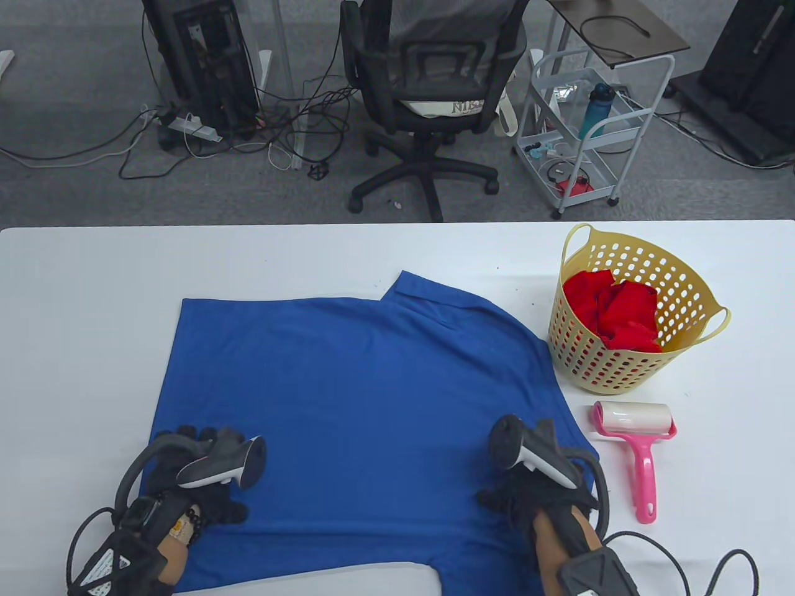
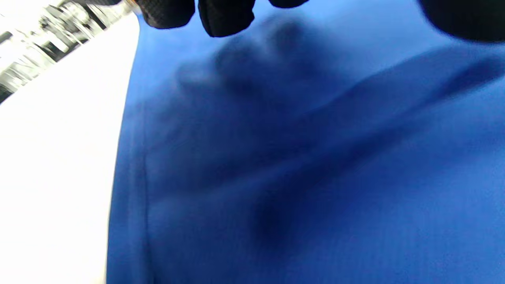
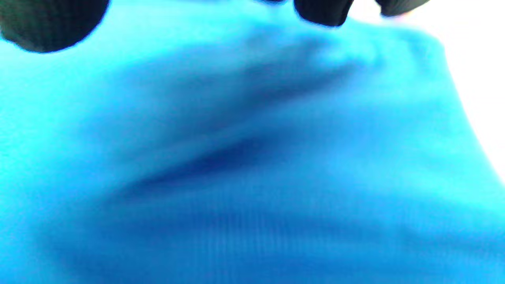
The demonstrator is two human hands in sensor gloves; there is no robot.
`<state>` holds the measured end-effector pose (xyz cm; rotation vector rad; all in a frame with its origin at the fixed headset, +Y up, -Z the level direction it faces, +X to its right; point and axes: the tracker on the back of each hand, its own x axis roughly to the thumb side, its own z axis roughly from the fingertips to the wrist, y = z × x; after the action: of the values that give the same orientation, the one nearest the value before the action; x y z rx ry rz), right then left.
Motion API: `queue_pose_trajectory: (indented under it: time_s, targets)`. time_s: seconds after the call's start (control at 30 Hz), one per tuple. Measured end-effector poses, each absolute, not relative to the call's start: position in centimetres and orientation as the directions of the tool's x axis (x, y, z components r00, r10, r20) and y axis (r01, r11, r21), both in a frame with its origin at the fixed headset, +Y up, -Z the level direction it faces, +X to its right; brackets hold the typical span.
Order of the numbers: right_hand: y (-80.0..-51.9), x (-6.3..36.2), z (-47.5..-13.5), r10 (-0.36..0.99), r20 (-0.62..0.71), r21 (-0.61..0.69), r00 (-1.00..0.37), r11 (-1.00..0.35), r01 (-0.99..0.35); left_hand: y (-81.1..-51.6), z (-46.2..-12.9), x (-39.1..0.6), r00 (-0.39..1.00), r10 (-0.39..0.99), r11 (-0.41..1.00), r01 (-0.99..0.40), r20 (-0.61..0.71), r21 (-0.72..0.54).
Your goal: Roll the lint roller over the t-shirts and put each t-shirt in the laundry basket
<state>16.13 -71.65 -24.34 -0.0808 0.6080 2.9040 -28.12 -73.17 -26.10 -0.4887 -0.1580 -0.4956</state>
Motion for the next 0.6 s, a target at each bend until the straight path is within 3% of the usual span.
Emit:
queue_pose_trajectory:
  time_s: [0.13, 0.2, 0.27, 0.33, 0.4, 0.5, 0.57, 0.6]
  targets:
    - [-67.4, 19.8, -22.9, 0.251, -0.231, -0.016, -0.94, -0.967, -0.255, -71.6, -26.9, -27.4, 0.949, -0.26, 0.94, 0.291, 0.176, -0.179]
    - [-67.3, 21.7, -22.7, 0.266, -0.311, -0.131, -0.912, -0.963, -0.237, -72.7, -27.4, -26.4, 0.961, -0.204, 0.952, 0.24, 0.188, -0.193]
    - [-67.8, 23.2, -22.6, 0.251, -0.382, -0.064, -0.889, -0.967, -0.246, -74.0, -27.6, -25.7, 0.943, -0.272, 0.896, 0.322, 0.193, -0.308]
    - [-68.4, 24.7, -22.5, 0.211, -0.457, 0.038, -0.864, -0.966, -0.257, -75.6, -27.7, -25.1, 0.922, -0.31, 0.865, 0.375, 0.233, -0.334]
    - [-69.0, 25.9, -22.6, 0.193, -0.513, 0.045, -0.837, -0.967, -0.251, -77.2, -27.8, -25.1, 0.929, -0.27, 0.86, 0.351, 0.252, -0.372]
    - [-70.1, 27.6, -22.8, 0.17, -0.593, 0.084, -0.787, -0.959, -0.27, -79.7, -28.3, -26.2, 0.954, -0.178, 0.74, 0.291, 0.24, -0.606]
    - [-71.1, 28.4, -22.8, 0.164, -0.634, 0.121, -0.756, -0.944, -0.306, -80.2, -28.4, -26.9, 0.977, -0.034, 0.735, 0.168, 0.212, -0.657]
    - [-71.5, 28.7, -22.8, 0.162, -0.648, 0.136, -0.744, -0.937, -0.323, -80.3, -28.4, -27.1, 0.977, -0.03, 0.737, 0.163, 0.21, -0.656]
